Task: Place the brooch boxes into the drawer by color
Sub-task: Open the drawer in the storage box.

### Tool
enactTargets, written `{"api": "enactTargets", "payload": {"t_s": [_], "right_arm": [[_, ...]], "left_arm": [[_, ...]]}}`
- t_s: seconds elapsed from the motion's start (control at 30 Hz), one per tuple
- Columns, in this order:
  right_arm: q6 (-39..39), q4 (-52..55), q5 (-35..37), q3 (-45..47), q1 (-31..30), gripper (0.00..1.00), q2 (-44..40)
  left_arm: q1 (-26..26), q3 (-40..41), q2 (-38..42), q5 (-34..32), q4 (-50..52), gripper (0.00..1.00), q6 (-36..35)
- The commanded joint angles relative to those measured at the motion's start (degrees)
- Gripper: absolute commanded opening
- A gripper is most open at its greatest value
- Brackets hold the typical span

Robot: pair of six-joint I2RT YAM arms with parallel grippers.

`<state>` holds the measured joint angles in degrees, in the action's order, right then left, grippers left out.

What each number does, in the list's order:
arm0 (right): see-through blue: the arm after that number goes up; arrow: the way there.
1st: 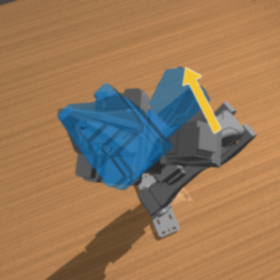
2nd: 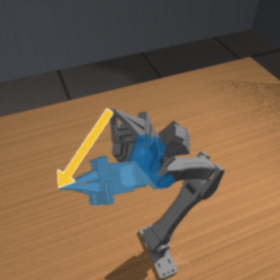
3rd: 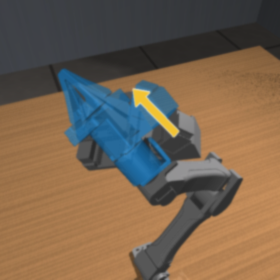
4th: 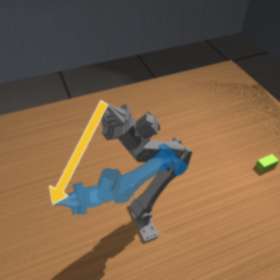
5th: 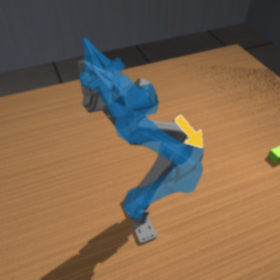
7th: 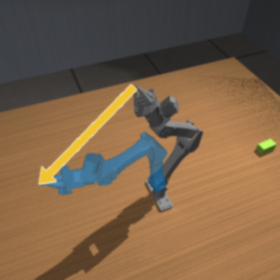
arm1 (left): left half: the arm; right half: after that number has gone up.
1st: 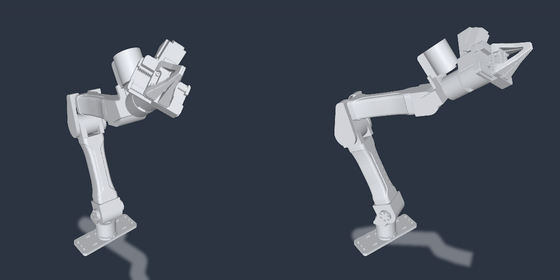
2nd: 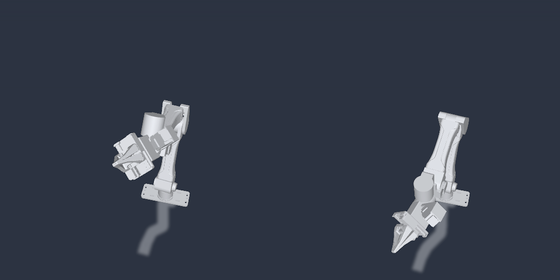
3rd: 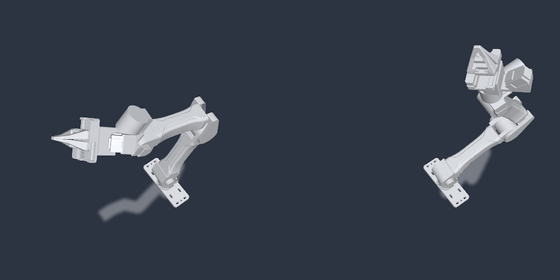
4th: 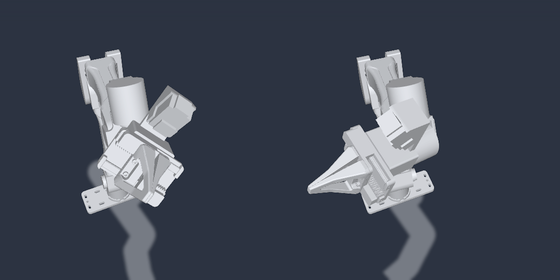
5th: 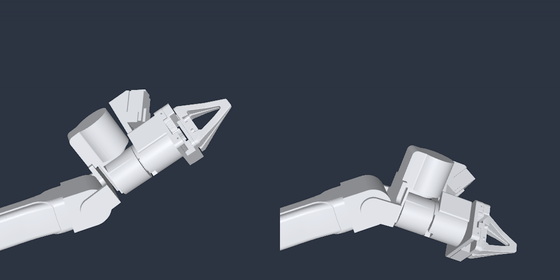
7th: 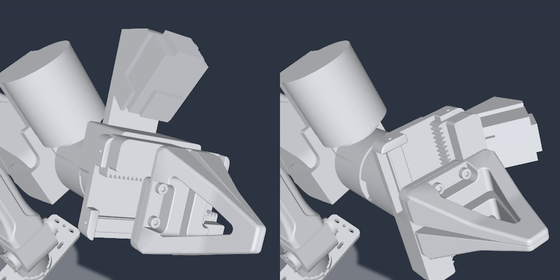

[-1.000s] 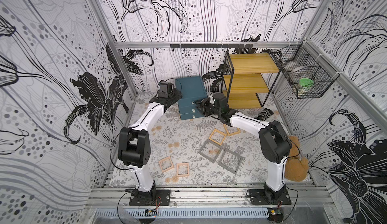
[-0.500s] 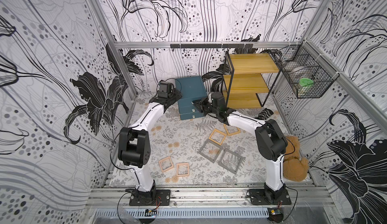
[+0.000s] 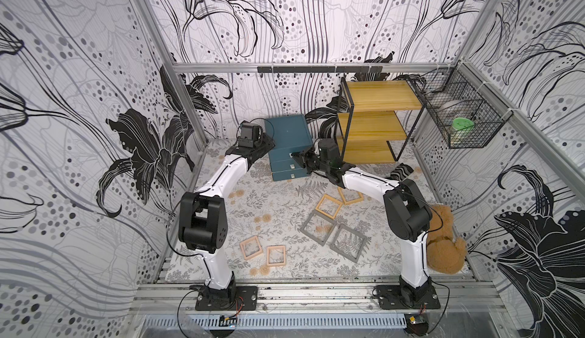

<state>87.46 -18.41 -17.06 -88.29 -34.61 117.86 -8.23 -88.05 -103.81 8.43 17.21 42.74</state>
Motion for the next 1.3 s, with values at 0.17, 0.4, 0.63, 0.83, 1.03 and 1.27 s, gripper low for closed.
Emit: {"api": "enactTargets", "payload": {"t_s": [0.17,0.4,0.63,0.83,1.03,1.27], "right_arm": [[1.1,2.2,1.4,1.2,-0.9,0.00,-2.2],[2.2,3.0,1.6,5.7,-1.4,0.00,-6.1],[3.6,4.4,1.9,10.7,-2.3,0.00,-10.6],[4.5,7.2,1.9,13.9,-3.3,0.00,-14.1],[5.8,10.0,1.8,16.5,-4.4,0.00,-17.2],[6.3,13.3,1.9,18.8,-4.9,0.00,-19.9]], "left_arm": [[0.2,-1.3,-1.9,0.8,0.4,0.45,0.3],[0.3,-1.8,-2.1,0.9,0.5,0.45,0.4],[0.2,-1.7,-2.6,1.1,0.0,0.45,0.9],[0.3,-2.0,-3.0,1.5,-0.3,0.44,1.4],[0.3,-2.1,-3.1,1.7,-0.4,0.44,1.7],[0.3,-2.4,-3.3,1.7,-0.4,0.43,2.0]]}}
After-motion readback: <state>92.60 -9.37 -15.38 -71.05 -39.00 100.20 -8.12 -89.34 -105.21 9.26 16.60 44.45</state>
